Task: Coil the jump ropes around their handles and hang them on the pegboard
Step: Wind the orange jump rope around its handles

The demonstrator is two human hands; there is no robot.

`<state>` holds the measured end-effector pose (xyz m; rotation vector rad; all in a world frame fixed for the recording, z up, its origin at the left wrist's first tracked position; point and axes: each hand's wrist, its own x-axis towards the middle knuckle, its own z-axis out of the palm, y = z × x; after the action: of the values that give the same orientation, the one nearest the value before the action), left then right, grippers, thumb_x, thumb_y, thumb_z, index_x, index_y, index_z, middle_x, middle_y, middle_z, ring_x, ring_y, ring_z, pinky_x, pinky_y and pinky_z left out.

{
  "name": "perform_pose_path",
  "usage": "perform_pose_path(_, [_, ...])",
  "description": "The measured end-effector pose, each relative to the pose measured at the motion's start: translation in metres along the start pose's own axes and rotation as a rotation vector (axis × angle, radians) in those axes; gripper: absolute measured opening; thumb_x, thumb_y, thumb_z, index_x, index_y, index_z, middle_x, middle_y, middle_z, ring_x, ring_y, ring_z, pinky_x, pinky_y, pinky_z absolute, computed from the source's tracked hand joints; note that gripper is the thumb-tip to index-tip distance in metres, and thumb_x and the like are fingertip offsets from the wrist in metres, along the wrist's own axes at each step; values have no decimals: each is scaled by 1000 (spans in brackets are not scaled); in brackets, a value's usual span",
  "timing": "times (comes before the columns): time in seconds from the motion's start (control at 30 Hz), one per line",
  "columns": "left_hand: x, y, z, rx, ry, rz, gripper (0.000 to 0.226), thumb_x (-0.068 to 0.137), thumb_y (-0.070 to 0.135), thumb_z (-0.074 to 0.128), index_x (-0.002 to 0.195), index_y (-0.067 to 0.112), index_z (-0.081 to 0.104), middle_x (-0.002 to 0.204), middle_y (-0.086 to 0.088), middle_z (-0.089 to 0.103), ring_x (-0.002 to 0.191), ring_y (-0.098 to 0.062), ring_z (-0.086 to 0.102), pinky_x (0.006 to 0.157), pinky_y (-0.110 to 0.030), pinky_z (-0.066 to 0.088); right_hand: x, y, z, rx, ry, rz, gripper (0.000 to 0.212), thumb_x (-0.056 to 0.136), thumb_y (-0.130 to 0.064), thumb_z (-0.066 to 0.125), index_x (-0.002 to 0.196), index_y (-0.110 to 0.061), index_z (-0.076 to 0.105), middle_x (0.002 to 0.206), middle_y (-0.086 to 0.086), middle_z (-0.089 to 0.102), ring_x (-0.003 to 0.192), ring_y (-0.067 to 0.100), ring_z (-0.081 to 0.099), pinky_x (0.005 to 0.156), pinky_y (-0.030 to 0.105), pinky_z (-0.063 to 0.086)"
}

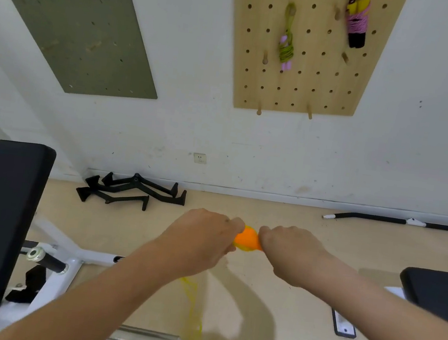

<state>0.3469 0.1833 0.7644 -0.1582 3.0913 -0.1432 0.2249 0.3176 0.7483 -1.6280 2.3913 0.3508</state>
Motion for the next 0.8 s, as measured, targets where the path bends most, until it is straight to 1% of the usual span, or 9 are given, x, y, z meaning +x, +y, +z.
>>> perform_pose_path(0.1, [9, -14, -6, 12, -149, 119, 23, 100, 30, 40, 115, 29, 57, 100, 5, 55, 92, -18, 57, 71, -31, 43, -9, 8, -10, -167, 17, -165, 31, 83, 7, 43, 110, -9, 43, 65, 2, 29, 68, 29, 42, 45, 30, 22])
perform_pose_path(0.2, [9, -23, -8, -470, -58, 58, 22, 89, 16, 62, 105, 27, 72, 92, 9, 61, 89, -9, 60, 78, -27, 48, -19, 9, -22, -279, 73, -289, 32, 84, 7, 39, 111, -8, 41, 79, 10, 48, 61, 29, 39, 44, 31, 20])
perform_pose_path(0.27, [9, -27, -14, -767, -48, -18, 17, 77, 12, 75, 89, 23, 77, 81, 11, 65, 80, -4, 61, 76, -23, 49, -24, 9, -30, -320, 93, -345, 29, 84, 6, 37, 110, -9, 40, 76, 10, 42, 51, 24, 31, 44, 32, 19])
perform_pose_path(0.33, [9, -29, -21, -977, -138, -108, 15, 69, 9, 80, 79, 21, 78, 74, 12, 68, 75, -2, 63, 71, -19, 50, -28, 9, -35, -315, 98, -389, 30, 82, 6, 38, 107, -11, 39, 71, 5, 30, 48, 20, 24, 44, 32, 18])
perform_pose_path(0.4, [11, -32, -23, -1122, -179, -137, 15, 68, 5, 80, 74, 19, 77, 72, 10, 69, 72, -3, 64, 67, -16, 49, -30, 12, -38, -300, 119, -416, 31, 80, 6, 40, 105, -12, 38, 76, 4, 33, 48, 21, 26, 44, 32, 17])
perform_pose_path(0.47, [11, -34, -22, -1232, -162, -141, 13, 68, 7, 78, 72, 19, 76, 72, 7, 70, 71, -4, 64, 66, -18, 49, -32, 16, -39, -283, 148, -406, 33, 78, 5, 43, 105, -14, 38, 82, 3, 38, 52, 24, 32, 43, 32, 18])
perform_pose_path(0.6, [12, -33, -18, -1316, -109, -122, 8, 69, 15, 79, 72, 22, 75, 75, 5, 71, 74, -9, 63, 69, -25, 49, -34, 23, -39, -223, 164, -394, 39, 76, 3, 46, 109, -17, 38, 92, 3, 48, 67, 29, 51, 51, 35, 35])
perform_pose_path(0.73, [13, -32, -16, -1399, -84, -97, 2, 71, 25, 76, 70, 26, 75, 70, 7, 69, 67, -7, 60, 64, -25, 47, -35, 27, -40, -219, 214, -390, 41, 78, 1, 46, 114, -18, 38, 98, 2, 49, 76, 29, 57, 47, 33, 30])
perform_pose_path(0.8, [12, -28, -12, -1551, -99, -102, 12, 69, 34, 79, 70, 24, 73, 65, 8, 65, 58, -5, 54, 56, -20, 42, -37, 25, -40, -173, 256, -411, 44, 78, 0, 48, 117, -19, 39, 98, 1, 50, 77, 28, 57, 47, 33, 30])
